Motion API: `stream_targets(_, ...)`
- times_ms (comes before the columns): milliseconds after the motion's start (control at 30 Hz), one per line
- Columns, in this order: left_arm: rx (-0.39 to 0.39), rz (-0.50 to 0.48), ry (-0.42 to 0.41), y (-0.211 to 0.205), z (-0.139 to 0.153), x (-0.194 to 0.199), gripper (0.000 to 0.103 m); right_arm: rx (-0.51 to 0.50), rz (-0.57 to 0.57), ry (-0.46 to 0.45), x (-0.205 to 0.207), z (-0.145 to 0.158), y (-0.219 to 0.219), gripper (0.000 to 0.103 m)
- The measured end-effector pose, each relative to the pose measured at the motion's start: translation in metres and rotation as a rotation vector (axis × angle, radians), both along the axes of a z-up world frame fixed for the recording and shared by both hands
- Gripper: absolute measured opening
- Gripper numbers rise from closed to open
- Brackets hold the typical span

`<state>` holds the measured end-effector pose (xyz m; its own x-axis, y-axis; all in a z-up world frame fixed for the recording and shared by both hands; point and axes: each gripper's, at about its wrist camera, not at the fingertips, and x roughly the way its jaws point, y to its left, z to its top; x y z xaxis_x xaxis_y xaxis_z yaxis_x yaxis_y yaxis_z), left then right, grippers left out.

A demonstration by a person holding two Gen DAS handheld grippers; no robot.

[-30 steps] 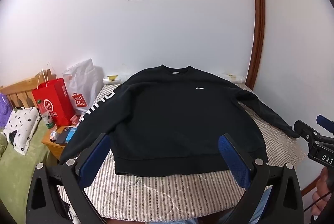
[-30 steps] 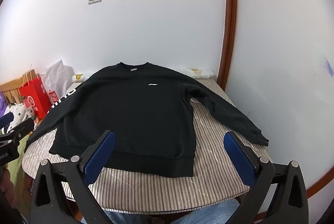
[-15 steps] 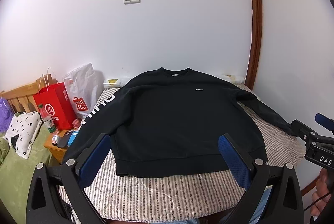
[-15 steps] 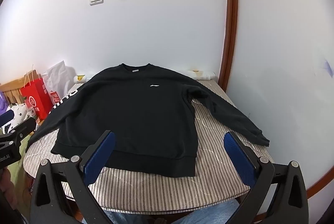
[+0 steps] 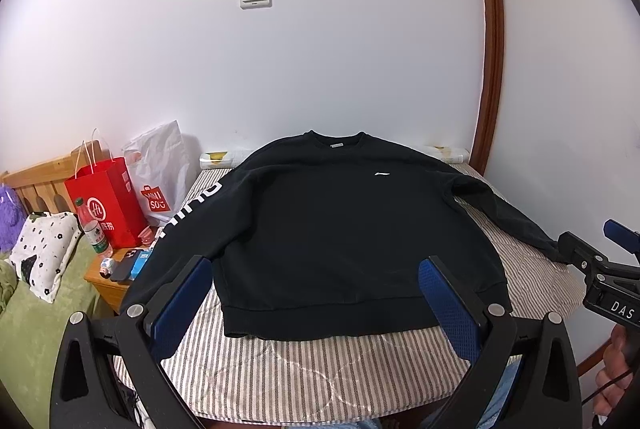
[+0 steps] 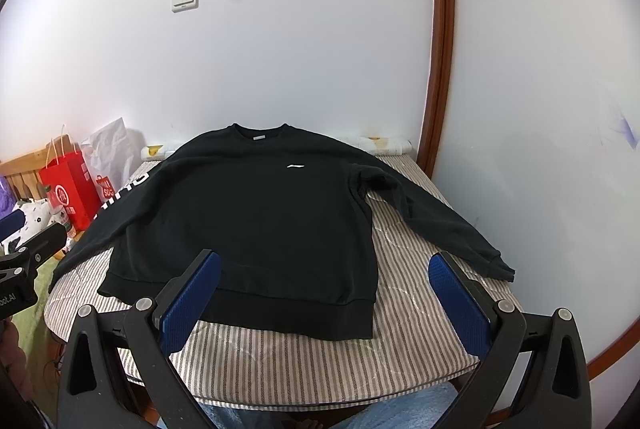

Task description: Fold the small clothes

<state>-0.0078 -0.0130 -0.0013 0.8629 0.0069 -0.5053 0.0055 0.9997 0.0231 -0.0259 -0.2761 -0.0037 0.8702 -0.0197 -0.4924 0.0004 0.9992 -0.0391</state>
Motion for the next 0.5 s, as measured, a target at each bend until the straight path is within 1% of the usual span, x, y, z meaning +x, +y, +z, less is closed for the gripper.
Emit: stream_targets(500,-0.006,0.005,0.004,0.0048,0.0026,-0.0017,0.103,-0.003,0.009,-0.002,0.0000,0.0006,0.0017,0.102)
